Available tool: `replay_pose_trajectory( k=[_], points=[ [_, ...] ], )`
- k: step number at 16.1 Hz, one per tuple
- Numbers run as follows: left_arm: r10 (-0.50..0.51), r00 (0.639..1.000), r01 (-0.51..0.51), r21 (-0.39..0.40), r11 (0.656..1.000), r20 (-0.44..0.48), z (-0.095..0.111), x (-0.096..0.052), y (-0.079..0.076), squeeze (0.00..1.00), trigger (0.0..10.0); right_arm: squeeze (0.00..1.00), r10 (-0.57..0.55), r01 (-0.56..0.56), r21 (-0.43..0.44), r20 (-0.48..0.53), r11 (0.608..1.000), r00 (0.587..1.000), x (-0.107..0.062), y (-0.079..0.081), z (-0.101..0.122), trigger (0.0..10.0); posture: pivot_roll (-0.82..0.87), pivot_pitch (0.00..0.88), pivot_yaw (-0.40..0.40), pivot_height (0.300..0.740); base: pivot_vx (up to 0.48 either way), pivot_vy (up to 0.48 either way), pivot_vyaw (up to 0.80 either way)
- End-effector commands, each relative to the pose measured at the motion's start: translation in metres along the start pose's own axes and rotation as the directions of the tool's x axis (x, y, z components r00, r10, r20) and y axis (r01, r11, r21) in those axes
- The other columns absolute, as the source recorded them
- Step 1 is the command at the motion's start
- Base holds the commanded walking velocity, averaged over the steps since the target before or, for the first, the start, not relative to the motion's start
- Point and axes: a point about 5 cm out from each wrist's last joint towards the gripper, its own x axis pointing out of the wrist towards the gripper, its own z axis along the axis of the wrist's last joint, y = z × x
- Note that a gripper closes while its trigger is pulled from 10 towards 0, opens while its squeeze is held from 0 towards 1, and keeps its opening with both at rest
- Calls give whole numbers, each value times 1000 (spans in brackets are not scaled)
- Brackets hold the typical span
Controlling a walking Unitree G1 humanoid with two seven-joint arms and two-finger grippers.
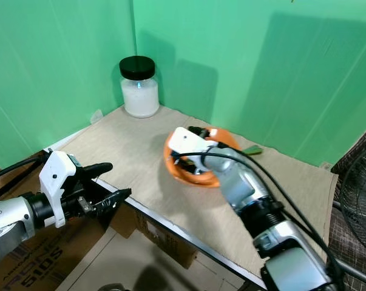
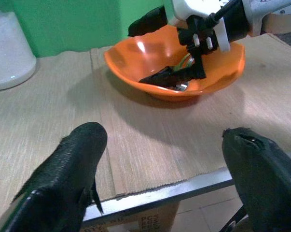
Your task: Setting the table
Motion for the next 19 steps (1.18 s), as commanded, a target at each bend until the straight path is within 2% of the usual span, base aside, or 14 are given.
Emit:
replay_pose_trajectory(
  k=[1, 3, 4, 5, 7, 8, 10, 11, 12, 13, 15, 16, 17, 19],
  points=[
    [30, 1000, -30, 33, 999, 1, 4, -5, 5, 1000, 10000, 0, 14, -14, 9, 18, 1000, 1000, 5, 1, 7, 10000, 169, 0, -30, 740, 0, 0, 0],
    [42, 999, -42, 38, 998, 0, 4, -7, 6, 1000, 10000, 0, 10, -11, 28, 35, 1000, 999, 8, -5, 14, 10000, 172, 0, -38, 740, 0, 0, 0],
    [44, 999, -44, 39, 998, 2, 4, -7, 6, 1000, 10000, 0, -13, 11, 42, 39, 999, 999, 4, -18, 15, 10000, 169, 0, -41, 740, 0, 0, 0],
    [44, 999, -44, 39, 998, 4, 4, -7, 6, 1000, 10000, 0, -20, 18, 46, 38, 999, 999, 1, -24, 14, 10000, 169, 0, -42, 740, 0, 0, 0],
    [41, 999, -41, 43, 998, 5, 4, -7, 5, 1000, 10000, 0, 19, -23, 53, 82, 998, 996, -14, -50, 12, 10000, 158, 0, -45, 740, 0, 0, 0],
    [38, 999, -38, 47, 998, 4, 4, -7, 5, 1000, 10000, 0, 52, -56, 43, 98, 997, 994, -20, -60, 10, 10000, 154, 0, -47, 740, 0, 0, 0],
    [41, 999, -40, 71, 997, -9, 3, -8, 5, 1000, 10000, 0, 92, -89, -47, 71, 995, 993, -28, -72, 5, 10000, 155, 0, -53, 740, 0, 0, 0],
    [43, 999, -42, 87, 995, -19, 2, -9, 6, 447, 10000, 0, 157, -152, -109, 38, 982, 987, -32, -75, -1, 10000, 154, 0, -54, 740, 0, 0, 0],
    [39, 999, -36, 98, 995, -23, 1, -8, 5, 184, 10000, 0, 238, -236, -145, 1, 961, 971, -37, -74, -6, 10000, 154, 0, -56, 740, 0, 0, 0],
    [28, 999, -26, 99, 995, -21, 1, -7, 4, 0, 10000, 0, 308, -309, -121, -32, 943, 951, -38, -71, -13, 10000, 151, 0, -54, 740, 0, 0, 0],
    [13, 1000, -10, 115, 993, -26, 0, -5, 2, 0, 10000, 0, 356, -361, -51, -83, 931, 931, -35, -69, -25, 10000, 146, 0, -51, 740, 0, 0, 0],
    [3, 1000, 0, 113, 994, -28, 0, -4, 1, 0, 10000, 0, 364, -365, -5, -84, 931, 928, -33, -69, -27, 9020, 144, 0, -52, 740, 0, 0, 0],
    [-2, 1000, 5, 113, 994, -26, 0, -3, 0, 0, 10000, 0, 372, -373, 17, -91, 928, 924, -33, -69, -29, 6784, 143, 0, -54, 740, 0, 0, 0],
    [-14, 1000, 17, 110, 994, -24, -1, -2, -2, 0, 10000, 0, 396, -391, 66, -138, 918, 908, -31, -68, -36, 0, 140, 0, -55, 740, 0, 0, 0]
  ],
)
